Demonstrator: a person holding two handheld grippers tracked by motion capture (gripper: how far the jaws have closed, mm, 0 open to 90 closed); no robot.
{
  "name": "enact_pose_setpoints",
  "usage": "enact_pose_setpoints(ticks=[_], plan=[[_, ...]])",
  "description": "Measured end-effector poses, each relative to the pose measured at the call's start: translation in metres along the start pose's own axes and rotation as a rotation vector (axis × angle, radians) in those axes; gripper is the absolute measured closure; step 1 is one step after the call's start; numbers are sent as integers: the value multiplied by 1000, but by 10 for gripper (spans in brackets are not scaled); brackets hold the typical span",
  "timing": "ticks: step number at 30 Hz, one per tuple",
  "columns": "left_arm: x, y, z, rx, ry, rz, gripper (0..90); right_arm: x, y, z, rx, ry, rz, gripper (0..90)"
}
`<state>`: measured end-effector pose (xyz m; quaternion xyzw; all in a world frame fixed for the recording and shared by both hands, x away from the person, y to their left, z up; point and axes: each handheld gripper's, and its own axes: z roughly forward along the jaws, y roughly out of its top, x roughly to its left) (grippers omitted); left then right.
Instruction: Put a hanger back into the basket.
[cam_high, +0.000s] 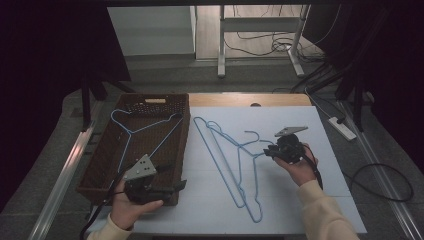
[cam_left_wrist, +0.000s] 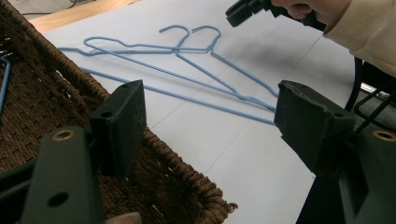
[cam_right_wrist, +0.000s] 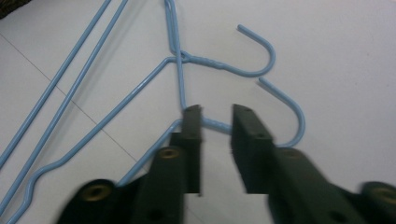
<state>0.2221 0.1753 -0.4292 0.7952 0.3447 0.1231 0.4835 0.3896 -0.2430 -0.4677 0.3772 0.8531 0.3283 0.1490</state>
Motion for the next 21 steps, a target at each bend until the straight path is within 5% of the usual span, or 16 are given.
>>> enact_pose_setpoints(ticks=[4, 10, 14, 21], plan=[[0, 0, -1, -2, 1, 1, 257, -2, 9, 5, 26, -9, -32, 898], [0, 1, -2, -11, 4, -2, 258, -12, 15, 23, 75, -24, -28, 899], [0, 0, 1, -17, -33, -26, 258, -21, 18, 39, 126, -38, -25, 900], [-3, 0, 1, -7, 1, 0, 258, -30, 20, 55, 172, -60, -23, 900]])
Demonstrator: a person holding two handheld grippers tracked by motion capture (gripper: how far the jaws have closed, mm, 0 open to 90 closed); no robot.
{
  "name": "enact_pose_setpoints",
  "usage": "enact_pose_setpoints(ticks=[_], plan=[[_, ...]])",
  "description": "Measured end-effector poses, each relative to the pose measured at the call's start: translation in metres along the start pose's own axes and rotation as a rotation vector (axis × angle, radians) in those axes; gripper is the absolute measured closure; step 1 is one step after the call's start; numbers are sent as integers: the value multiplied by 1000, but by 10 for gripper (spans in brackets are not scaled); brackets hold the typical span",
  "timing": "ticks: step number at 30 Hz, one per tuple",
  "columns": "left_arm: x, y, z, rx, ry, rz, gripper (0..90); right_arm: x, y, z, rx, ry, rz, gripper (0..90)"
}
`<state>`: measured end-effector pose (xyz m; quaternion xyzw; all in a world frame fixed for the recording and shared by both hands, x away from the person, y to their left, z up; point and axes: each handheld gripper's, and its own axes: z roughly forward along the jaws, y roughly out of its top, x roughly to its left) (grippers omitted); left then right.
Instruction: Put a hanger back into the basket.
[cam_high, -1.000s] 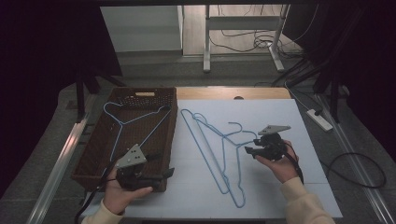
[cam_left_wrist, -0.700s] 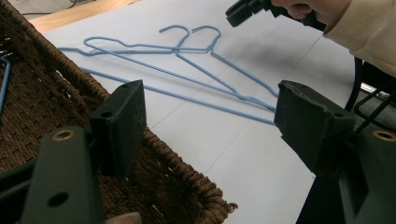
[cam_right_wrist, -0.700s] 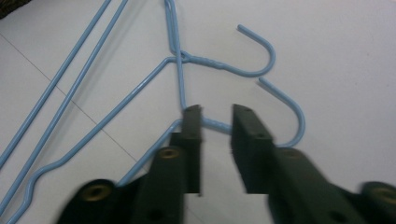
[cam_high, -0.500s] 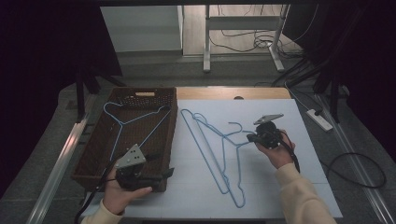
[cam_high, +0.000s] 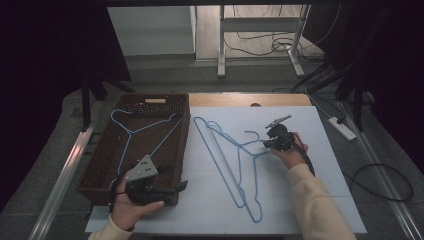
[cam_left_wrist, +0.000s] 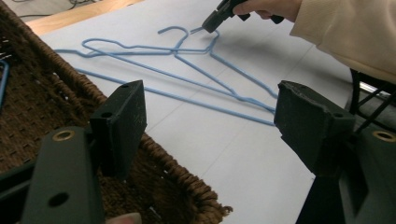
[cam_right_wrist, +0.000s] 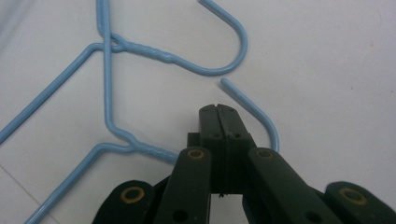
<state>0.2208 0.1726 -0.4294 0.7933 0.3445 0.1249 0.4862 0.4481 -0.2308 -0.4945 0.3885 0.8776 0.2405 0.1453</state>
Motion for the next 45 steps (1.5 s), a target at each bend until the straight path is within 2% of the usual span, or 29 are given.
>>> enact_pose_setpoints(ticks=[10, 18, 23, 28, 37, 45], plan=[[0, -1, 1, -1, -2, -3, 259, -11, -7, 6, 37, 1, 29, 900], [1, -1, 2, 5, -6, -2, 259, -12, -13, 0, 74, 10, 41, 900], [1, -1, 3, 8, -5, -1, 259, -8, -12, 0, 81, 8, 18, 900], [0, -1, 2, 4, -7, 0, 260, -7, -14, -4, 109, 3, 37, 900], [0, 0, 1, 1, -3, 0, 260, 5, -32, -18, 152, 5, 50, 900], [0, 0, 1, 5, -4, 1, 260, 14, -46, -28, 145, 34, 69, 900]])
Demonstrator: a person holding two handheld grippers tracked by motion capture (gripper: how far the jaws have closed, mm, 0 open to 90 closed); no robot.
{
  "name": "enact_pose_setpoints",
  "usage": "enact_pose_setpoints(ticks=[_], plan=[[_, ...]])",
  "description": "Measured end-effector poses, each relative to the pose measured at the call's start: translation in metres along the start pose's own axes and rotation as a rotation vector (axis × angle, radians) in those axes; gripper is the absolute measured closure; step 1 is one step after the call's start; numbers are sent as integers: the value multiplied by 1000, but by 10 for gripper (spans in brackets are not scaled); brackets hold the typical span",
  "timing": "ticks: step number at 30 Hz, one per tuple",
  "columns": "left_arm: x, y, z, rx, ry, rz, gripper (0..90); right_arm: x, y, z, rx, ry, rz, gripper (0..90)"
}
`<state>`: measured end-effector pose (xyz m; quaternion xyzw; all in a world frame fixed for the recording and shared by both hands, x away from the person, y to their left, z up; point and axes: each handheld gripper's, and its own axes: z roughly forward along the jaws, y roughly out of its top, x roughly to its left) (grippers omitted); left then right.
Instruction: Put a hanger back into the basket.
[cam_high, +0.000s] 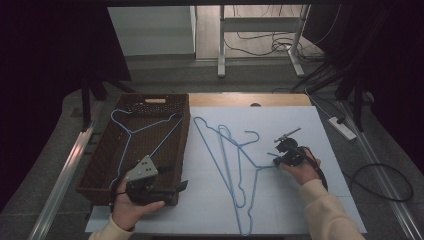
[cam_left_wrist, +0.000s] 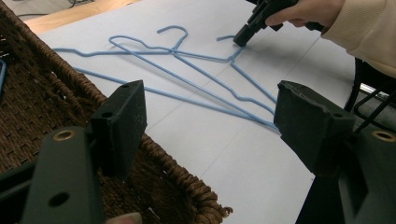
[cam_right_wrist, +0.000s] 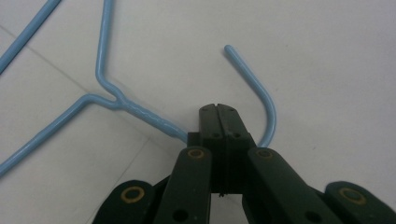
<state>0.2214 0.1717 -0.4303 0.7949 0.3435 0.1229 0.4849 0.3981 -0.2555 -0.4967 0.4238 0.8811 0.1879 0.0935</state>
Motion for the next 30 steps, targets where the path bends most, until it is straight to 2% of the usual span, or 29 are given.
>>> enact_pose_setpoints(ticks=[8, 11, 21, 26, 28, 30], plan=[[0, 0, 0, -1, 2, -2, 260, 9, -11, -5, 6, 26, 13, 900], [0, 0, 0, -1, 2, -3, 260, 13, -17, -7, 7, 49, 17, 900], [0, -1, 0, 2, 2, -2, 260, 37, -33, -13, 1, 95, -7, 900], [0, 0, 1, 4, 2, 1, 260, 38, -34, -13, 3, 107, -18, 900], [0, 0, 1, 3, 1, 1, 260, 37, -33, -14, -4, 108, -42, 899], [0, 0, 1, 2, 2, 0, 260, 37, -30, -18, -38, 122, -109, 857]])
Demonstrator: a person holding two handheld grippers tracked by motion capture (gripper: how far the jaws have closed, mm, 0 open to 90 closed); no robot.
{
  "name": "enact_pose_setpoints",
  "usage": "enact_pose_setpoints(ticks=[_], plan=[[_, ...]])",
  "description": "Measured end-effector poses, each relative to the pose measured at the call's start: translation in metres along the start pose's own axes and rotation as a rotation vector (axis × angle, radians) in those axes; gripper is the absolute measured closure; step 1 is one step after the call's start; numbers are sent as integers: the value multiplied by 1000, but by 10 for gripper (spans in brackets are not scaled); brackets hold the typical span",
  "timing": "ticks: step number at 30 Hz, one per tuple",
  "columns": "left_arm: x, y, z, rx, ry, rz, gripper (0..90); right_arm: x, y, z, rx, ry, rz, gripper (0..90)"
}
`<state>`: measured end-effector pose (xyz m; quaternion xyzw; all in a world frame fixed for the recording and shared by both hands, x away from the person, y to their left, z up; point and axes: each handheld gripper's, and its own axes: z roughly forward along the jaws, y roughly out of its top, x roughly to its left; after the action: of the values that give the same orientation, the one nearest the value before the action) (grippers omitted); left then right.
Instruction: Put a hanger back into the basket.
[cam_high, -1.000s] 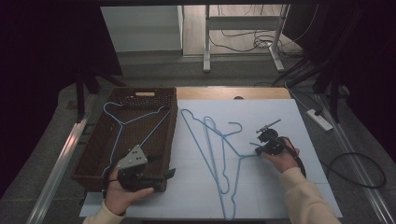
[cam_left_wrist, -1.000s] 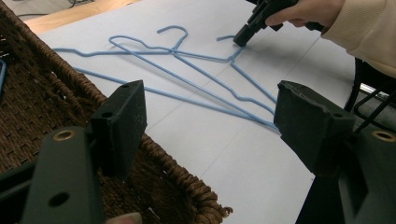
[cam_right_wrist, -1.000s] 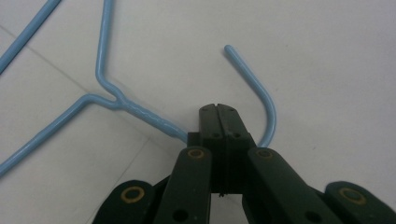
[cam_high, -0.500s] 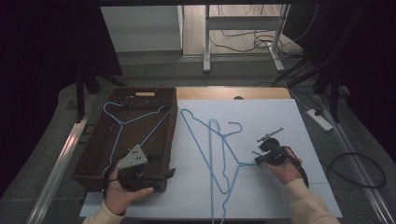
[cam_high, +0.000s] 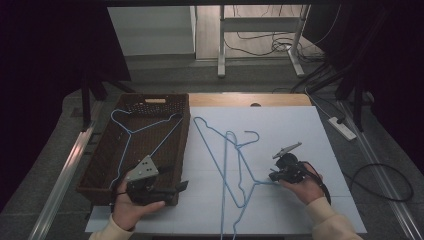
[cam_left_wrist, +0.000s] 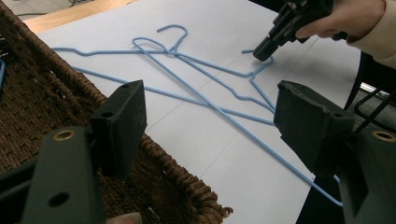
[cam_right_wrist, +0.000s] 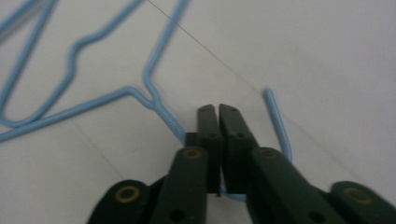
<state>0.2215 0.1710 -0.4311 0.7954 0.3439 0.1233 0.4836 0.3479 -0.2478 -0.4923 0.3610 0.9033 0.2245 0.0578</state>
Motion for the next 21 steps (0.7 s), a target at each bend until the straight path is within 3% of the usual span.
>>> enact_pose_setpoints(ticks=[3, 4, 6, 10, 16, 21], plan=[[0, 0, 0, -1, -2, -1, 259, 5, 8, -6, -4, -7, -131, 730], [0, 0, 0, -1, -2, 0, 259, 6, 11, -6, 9, 14, -162, 686], [0, 0, 0, 0, -3, 1, 259, 8, 16, -6, 37, 17, -210, 608], [0, 0, 0, -2, -3, -1, 259, 11, 24, -1, 108, 24, -303, 538], [0, 0, 0, -1, -3, 0, 259, 14, 27, 12, 220, 39, -389, 511], [0, 0, 1, -2, -6, 0, 258, 16, 28, 15, 247, 57, -408, 594]])
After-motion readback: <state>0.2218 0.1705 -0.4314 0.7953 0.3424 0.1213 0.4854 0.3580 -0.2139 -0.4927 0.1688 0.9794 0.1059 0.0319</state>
